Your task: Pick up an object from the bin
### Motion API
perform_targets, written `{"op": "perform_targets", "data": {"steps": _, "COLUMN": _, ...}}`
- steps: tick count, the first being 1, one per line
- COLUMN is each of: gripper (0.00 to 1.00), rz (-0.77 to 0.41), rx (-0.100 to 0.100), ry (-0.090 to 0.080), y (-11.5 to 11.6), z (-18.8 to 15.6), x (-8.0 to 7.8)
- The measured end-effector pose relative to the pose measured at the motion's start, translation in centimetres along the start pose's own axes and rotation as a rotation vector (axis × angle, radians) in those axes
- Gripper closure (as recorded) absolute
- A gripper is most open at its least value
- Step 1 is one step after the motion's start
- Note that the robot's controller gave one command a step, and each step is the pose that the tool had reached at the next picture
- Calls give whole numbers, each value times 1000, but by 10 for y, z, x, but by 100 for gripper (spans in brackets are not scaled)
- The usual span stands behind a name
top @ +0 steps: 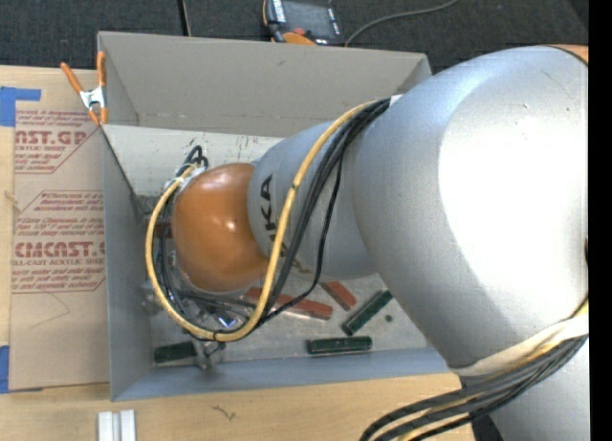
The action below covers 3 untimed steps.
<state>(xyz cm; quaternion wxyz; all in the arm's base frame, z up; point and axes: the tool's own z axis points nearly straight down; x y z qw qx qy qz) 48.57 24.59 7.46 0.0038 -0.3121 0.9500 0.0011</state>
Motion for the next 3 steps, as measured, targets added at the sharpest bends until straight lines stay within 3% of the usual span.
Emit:
{"op": "perform_targets", "data": {"steps": 1, "gripper": 100, "rz": 3, "rx": -1, "ry": 6, "y": 0, "z": 0, "x": 2}}
{"op": "perform_targets", "data": {"steps": 2, "gripper": 100, "rz": -33, "rx": 3, "ry": -3, "y": -43, "z": -171, "x": -6}}
{"op": "perform_targets", "data": {"steps": 3, "gripper": 100, "rz": -293, "rx": -2, "ry": 7, "y": -66, "z": -141, "x": 32}}
